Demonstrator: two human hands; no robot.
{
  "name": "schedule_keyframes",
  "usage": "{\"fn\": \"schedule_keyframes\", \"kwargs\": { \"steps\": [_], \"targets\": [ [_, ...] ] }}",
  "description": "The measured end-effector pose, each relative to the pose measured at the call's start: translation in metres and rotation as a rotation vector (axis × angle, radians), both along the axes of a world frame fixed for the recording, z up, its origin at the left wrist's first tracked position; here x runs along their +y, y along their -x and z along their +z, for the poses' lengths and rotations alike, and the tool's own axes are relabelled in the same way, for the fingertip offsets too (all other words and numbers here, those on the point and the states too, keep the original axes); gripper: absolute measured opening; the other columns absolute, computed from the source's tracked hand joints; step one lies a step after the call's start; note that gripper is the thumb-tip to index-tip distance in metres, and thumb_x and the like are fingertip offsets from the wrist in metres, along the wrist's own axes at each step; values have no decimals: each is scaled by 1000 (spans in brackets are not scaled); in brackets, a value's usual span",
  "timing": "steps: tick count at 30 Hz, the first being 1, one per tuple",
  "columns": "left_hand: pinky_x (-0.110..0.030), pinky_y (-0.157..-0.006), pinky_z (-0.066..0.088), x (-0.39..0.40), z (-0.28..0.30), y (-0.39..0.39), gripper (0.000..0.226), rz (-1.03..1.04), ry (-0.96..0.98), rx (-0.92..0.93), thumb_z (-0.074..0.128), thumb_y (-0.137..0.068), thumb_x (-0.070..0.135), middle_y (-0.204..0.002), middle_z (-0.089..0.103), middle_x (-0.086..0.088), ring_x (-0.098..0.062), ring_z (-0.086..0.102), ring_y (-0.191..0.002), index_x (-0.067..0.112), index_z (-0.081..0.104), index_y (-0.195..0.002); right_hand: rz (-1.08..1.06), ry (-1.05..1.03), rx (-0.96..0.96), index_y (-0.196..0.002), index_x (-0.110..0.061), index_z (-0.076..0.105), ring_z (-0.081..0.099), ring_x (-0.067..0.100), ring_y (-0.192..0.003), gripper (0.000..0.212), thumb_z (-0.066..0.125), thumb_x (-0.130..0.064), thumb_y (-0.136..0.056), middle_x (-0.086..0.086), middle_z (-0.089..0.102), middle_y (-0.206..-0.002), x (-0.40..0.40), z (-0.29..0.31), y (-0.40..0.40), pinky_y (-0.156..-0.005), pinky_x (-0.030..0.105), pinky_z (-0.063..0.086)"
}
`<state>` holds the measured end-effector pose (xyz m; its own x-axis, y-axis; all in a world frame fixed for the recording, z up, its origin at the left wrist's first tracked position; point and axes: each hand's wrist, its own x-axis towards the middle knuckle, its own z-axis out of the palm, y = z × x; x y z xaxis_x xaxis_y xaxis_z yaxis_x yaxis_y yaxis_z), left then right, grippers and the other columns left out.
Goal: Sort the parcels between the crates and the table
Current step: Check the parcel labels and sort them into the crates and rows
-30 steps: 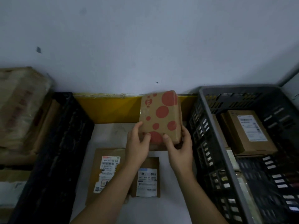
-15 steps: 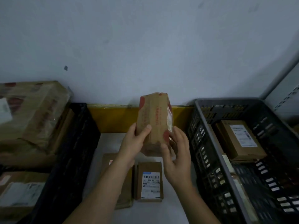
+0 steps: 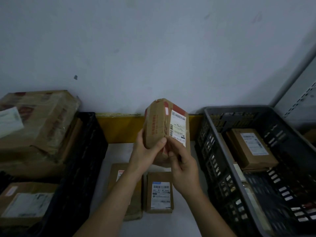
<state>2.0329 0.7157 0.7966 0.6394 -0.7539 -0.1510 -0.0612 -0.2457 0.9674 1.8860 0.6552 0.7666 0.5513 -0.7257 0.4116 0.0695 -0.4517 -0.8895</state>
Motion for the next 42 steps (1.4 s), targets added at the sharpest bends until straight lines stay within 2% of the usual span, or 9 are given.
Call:
{"fn": "schedule_keyframes", "kwargs": {
  "steps": [5, 11, 15, 18, 21, 26, 30, 36, 42],
  "targets": [
    [-41, -106, 55, 6, 2, -2, 98, -70, -15, 94, 84, -81, 60, -144, 52, 18, -12, 55, -133, 54, 22, -156, 43, -49, -32, -156, -38, 49, 50, 12, -150, 69, 52, 10, -106, -10, 57, -158, 3, 1, 6, -117, 32, 50],
    [-49, -96, 60, 19, 22, -24, 35, -113, -46, 94, 67, -100, 36, -116, 78, 14, -14, 77, -106, 60, 55, -122, -324, 42, 200, -154, -32, 51, 50, 6, -144, 58, 72, -22, -101, -13, 51, -155, -41, 14, 24, -113, 49, 54],
    [-47, -100, 57, 20, 41, -45, 50, -218, -115, -27, 71, -93, 39, -111, 80, 10, -12, 77, -100, 44, 59, -142, -230, 98, 371, -166, -30, 35, 35, 2, -149, 86, 81, -37, -95, -11, 32, -171, -75, 43, 32, -117, 31, 42],
    [-49, -106, 56, 15, 51, -55, 72, -317, -142, -75, 75, -75, 46, -118, 79, 8, -13, 77, -105, 43, 60, -145, -15, -42, 403, -167, -41, 33, 48, 8, -143, 100, 87, -57, -84, -14, 43, -164, -87, 65, 29, -115, 38, 43],
    [-47, -107, 55, 13, 57, -63, 68, -443, -133, -65, 76, -71, 47, -125, 78, 7, -17, 75, -113, 48, 66, -139, 175, -356, 328, -153, -52, 52, 74, 14, -116, 85, 90, -47, -77, -11, 63, -144, -104, 77, 38, -102, 42, 61],
    [-41, -102, 59, 8, 55, -66, 62, -532, -137, -87, 77, -74, 39, -127, 77, 5, -19, 74, -115, 40, 71, -136, 333, -496, 388, -136, -42, 71, 77, 30, -111, 67, 93, -29, -74, 4, 66, -138, -118, 59, 45, -94, 44, 64],
    [-46, -108, 55, 2, 41, -69, 58, -260, -17, -87, 77, -71, 62, -137, 68, 8, -14, 64, -128, 50, 71, -128, 213, -519, 326, -130, -31, 75, 81, 28, -100, 52, 95, -33, -83, 7, 78, -122, -114, 42, 45, -83, 36, 65],
    [-43, -112, 46, -3, 3, -61, 88, -10, -119, -113, 74, -89, 66, -159, 47, 9, -19, 49, -144, 36, 35, -162, -210, -498, 224, -113, -28, 76, 80, 18, -99, 39, 86, -54, -87, 0, 81, -108, -112, 0, 39, -85, 40, 65],
    [-50, -101, 60, -20, -27, -18, 69, -4, -147, 49, 77, -94, 49, -140, 64, 8, -15, 68, -117, 31, 42, -150, -267, -678, 238, -116, -30, 65, 77, 20, -103, 47, 80, -65, -88, -1, 78, -114, -101, -32, 32, -90, 50, 66]
  ]
}}
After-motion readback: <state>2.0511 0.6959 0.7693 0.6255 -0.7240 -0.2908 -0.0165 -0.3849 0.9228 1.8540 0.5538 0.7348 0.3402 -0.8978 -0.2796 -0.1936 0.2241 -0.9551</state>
